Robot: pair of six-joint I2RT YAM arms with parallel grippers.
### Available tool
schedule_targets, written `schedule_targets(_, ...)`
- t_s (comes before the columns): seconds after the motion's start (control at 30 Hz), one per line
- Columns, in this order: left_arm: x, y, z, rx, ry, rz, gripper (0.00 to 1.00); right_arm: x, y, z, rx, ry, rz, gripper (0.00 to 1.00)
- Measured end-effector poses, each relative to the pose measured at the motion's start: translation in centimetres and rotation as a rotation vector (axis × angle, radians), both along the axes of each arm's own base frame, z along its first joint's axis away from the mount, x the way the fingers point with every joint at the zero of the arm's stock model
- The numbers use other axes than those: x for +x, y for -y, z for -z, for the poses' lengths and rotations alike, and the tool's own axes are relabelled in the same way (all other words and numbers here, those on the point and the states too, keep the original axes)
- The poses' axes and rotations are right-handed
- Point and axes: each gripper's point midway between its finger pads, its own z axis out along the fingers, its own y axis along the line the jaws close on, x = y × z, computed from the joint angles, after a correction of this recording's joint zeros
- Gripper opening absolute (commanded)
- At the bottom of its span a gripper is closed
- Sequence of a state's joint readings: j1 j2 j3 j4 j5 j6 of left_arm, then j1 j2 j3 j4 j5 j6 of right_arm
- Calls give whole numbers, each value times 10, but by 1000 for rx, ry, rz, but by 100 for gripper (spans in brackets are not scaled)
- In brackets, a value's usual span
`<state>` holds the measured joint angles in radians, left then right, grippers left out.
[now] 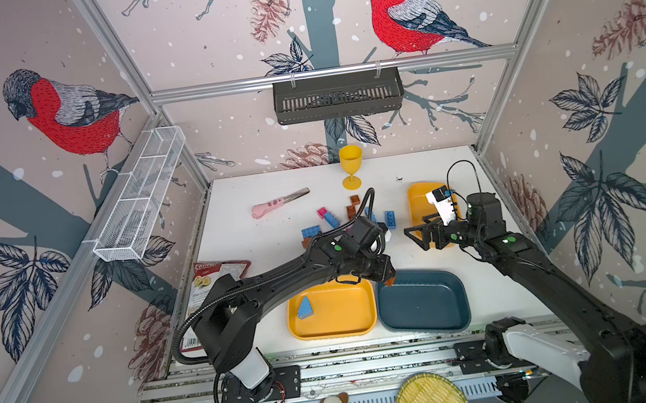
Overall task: Sort the legos into containers by color
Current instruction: 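Lift the brown brick and carry it toward the teal tray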
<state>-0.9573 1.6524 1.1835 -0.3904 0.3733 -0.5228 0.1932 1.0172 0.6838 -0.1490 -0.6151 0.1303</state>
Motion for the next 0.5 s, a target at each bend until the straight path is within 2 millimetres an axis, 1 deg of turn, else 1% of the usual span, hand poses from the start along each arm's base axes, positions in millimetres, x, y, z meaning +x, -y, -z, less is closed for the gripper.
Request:
schedule_targets(0.1, -13, 6, 19, 10, -31, 24, 17, -2, 8, 3, -13, -2, 33, 100)
schedule_targets(0.13, -16, 6, 25, 19, -42, 24, 20, -3, 10, 5, -16, -7, 45, 99)
schedule_targets(0.17, -18, 5, 30, 29, -52, 23, 27, -3, 12, 6, -19, -10, 54, 100)
schedule_targets(0.2, -19, 4, 32, 32, -53, 23, 37, -4, 13, 6, -19, -12, 59, 99)
schedule_targets(0.3, -14, 6, 29, 25, -31, 15, 59, -5, 15, 8, -14, -25, 75, 99)
schedule_targets(0.37, -12, 6, 23, 22, -19, 11, 71, -6, 16, 9, -15, -27, 75, 99)
schedule_targets(0.43, -8, 5, 12, 7, -1, 10, 78, -6, 16, 9, -14, -27, 76, 99)
schedule_targets(0.5, 4, -3, 1, 3, 30, -12, 80, -6, 16, 9, -12, -28, 77, 99)
